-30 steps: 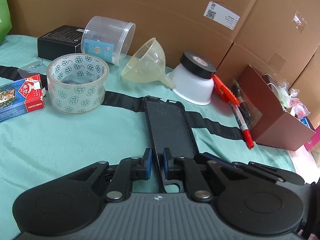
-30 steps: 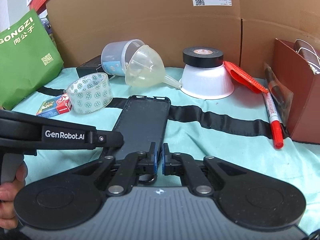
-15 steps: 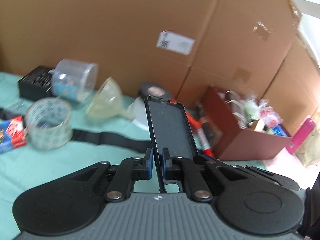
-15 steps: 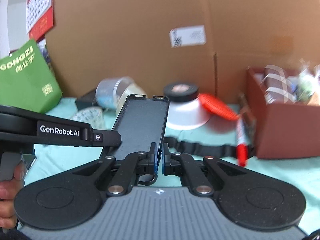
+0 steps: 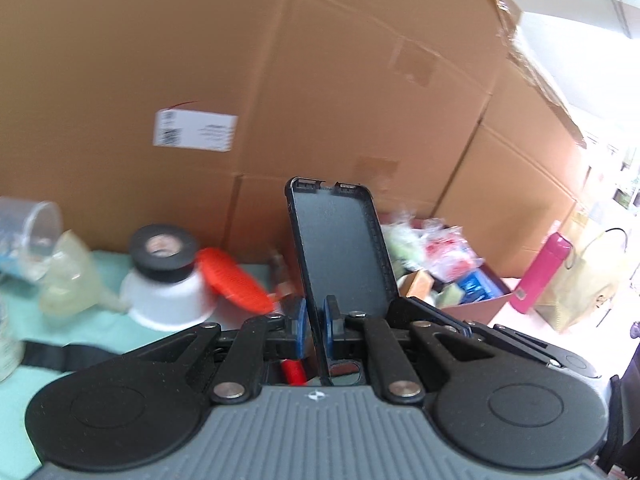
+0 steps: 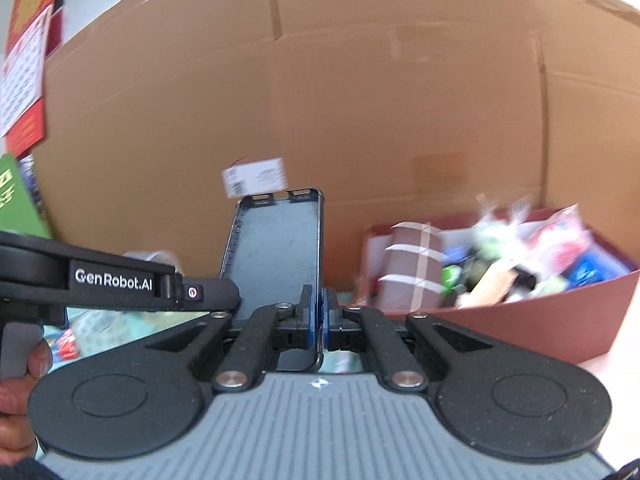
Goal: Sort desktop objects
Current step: 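Lift the phone case with the right gripper and carry it over the maroon box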
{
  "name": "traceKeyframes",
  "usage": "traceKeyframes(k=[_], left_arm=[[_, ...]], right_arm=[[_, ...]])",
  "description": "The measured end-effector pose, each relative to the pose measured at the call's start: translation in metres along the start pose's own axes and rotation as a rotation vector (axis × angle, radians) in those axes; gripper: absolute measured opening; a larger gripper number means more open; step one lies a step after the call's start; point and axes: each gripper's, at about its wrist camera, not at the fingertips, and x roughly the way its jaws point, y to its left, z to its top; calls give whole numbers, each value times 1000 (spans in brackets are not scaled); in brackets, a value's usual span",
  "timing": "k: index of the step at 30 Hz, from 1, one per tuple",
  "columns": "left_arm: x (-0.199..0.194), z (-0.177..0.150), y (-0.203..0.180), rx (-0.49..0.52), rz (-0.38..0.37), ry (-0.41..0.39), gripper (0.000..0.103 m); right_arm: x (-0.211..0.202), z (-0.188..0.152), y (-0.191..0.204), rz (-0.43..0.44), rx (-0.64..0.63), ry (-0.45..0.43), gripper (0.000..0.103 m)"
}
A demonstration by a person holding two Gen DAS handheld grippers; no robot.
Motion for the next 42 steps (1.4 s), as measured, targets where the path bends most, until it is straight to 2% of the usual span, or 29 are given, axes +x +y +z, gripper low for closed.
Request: traceKeyframes(k=[9,16,21,28,42], left_arm=[[48,23,-34,45,-77,17,7],[89,33,-51,87,-94,51,7],[118,35,-51,75,-100,94,7],[151,33,-46,50,-102,151,8],[176,34,-60,84,-122,175,9]], right_arm=[[9,18,-52,-95,45,-23,1],[28,20,-81,-153,88,-8,1],[49,21,-106,-160,145,28,1],[75,15,-117,-192,139,80,1],[86,14,-133,-262,120,105,1]])
